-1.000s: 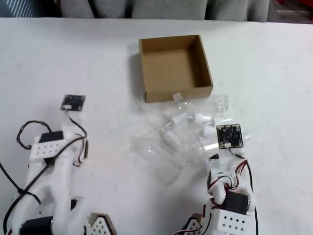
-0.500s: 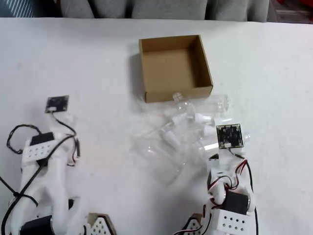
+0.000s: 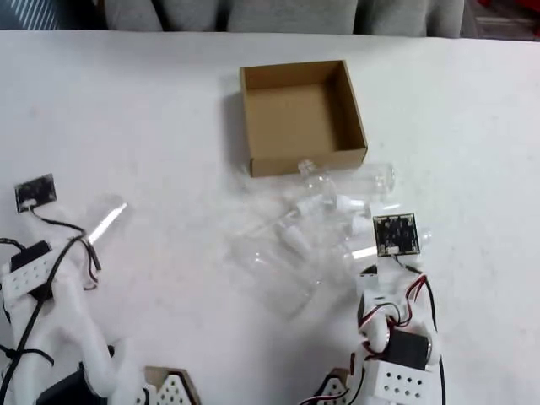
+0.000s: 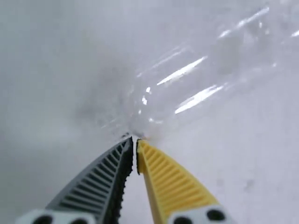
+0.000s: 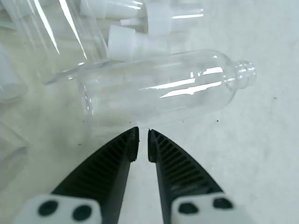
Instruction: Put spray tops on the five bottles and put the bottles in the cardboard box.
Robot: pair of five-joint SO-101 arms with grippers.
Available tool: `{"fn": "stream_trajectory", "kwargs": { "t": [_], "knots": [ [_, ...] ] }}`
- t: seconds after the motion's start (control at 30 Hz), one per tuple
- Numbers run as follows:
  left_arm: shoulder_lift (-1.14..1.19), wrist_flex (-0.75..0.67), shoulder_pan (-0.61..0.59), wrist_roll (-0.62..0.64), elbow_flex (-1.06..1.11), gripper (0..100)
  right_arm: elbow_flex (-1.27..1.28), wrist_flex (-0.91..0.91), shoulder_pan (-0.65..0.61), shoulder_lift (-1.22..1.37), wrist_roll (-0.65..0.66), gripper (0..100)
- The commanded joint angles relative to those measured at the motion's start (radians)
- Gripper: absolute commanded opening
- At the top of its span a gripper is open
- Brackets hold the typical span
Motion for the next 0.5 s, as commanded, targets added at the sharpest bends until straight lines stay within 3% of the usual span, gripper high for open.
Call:
{"fn": "stream_trajectory", "kwargs": {
  "t": [0.0,0.47],
  "knots": [
    [0.007,-0.187,-0.019,0.094,-0.038,2,0.008,0.008,0.007,0.001,0.014,1.7],
    [0.354,-0.201,0.007,0.213,-0.298,2,0.008,0.008,0.007,0.001,0.014,1.7]
  ]
}}
